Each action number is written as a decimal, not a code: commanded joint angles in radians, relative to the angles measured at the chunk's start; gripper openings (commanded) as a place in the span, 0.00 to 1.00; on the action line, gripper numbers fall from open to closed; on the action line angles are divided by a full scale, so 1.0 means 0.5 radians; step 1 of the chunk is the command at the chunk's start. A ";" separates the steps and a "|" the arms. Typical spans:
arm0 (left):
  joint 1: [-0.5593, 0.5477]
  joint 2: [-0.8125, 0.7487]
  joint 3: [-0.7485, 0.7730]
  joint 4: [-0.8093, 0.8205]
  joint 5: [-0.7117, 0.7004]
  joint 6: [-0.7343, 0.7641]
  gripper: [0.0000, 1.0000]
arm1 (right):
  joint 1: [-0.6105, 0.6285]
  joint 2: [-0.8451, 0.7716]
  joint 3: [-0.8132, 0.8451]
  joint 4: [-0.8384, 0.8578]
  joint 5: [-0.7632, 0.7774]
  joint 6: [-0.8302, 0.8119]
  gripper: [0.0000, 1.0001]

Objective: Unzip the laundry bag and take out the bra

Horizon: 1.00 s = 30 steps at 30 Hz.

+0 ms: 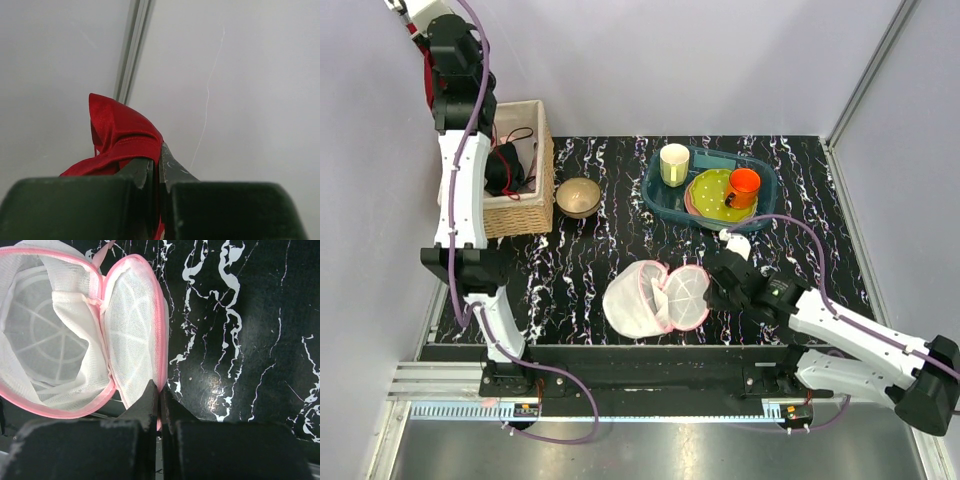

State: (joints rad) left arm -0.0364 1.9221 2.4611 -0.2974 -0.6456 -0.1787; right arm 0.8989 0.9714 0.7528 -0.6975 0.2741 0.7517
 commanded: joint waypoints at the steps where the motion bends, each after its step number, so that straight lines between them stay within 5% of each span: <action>1: 0.171 0.028 0.048 0.046 0.239 -0.329 0.00 | 0.012 0.091 0.096 0.140 -0.042 -0.040 0.00; 8: 0.199 0.077 -0.114 -0.046 0.294 -0.357 0.00 | 0.009 0.226 0.157 0.214 -0.073 -0.098 0.00; 16: 0.214 0.190 -0.829 0.006 0.227 -0.486 0.00 | 0.012 0.162 0.123 0.226 -0.100 -0.068 0.00; 30: 0.242 0.788 -0.869 -0.417 0.539 -0.750 0.00 | 0.012 0.018 0.090 0.125 -0.060 -0.019 0.00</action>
State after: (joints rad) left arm 0.0723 2.2921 2.0296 -0.4461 -0.4355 -0.5140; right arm 0.8989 1.0164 0.7906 -0.6220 0.2234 0.7300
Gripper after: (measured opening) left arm 0.021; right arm 0.011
